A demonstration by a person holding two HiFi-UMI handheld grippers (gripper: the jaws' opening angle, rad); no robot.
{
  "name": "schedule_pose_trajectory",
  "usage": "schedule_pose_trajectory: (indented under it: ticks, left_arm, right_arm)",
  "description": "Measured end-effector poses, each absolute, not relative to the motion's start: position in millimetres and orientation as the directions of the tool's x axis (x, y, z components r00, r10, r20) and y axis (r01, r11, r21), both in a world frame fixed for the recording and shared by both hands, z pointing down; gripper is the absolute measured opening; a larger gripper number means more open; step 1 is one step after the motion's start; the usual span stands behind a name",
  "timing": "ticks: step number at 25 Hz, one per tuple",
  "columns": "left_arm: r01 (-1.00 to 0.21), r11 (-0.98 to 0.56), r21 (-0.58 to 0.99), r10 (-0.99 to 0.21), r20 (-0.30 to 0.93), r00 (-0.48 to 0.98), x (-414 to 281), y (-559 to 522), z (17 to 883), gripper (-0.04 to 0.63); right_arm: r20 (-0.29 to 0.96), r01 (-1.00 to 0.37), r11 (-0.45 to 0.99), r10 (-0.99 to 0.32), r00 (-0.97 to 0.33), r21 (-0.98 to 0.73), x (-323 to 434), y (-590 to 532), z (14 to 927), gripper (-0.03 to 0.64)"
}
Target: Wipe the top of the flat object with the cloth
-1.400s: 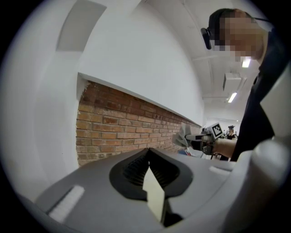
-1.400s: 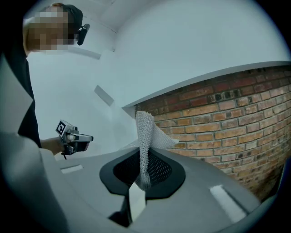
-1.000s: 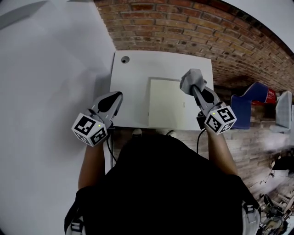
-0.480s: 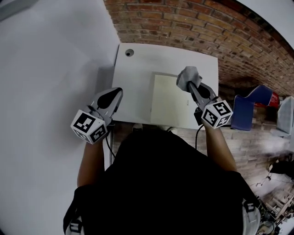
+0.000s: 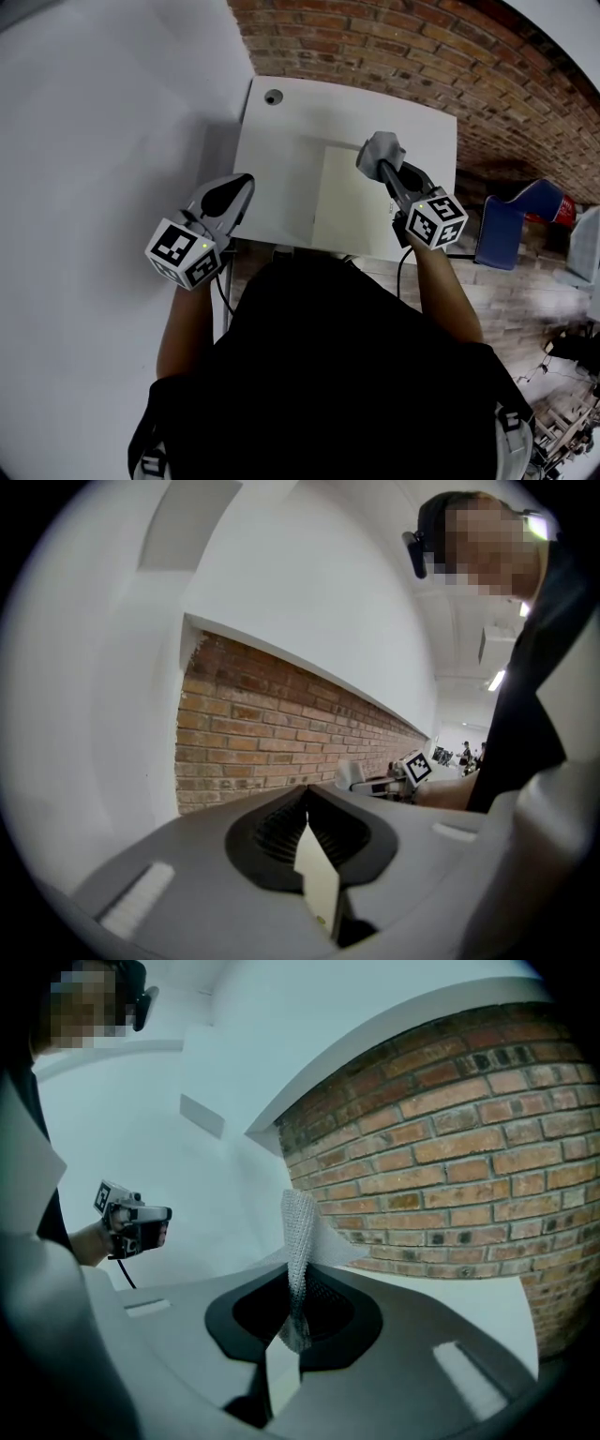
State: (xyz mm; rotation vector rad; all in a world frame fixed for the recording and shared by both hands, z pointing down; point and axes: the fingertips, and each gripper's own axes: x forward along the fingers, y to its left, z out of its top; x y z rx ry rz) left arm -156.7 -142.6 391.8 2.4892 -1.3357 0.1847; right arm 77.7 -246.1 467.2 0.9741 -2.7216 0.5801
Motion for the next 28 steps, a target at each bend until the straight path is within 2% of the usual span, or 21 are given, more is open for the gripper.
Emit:
schedule_pose_trajectory:
  ticks: [28]
  left_arm:
    - [-0.856, -0.467, 0.221, -0.804, 0.295, 0.516, -188, -157, 403, 0.002]
  right_arm:
    - [0.465, -0.585, 0.72, -0.4, -0.789, -0.374, 12, -264, 575, 0.014]
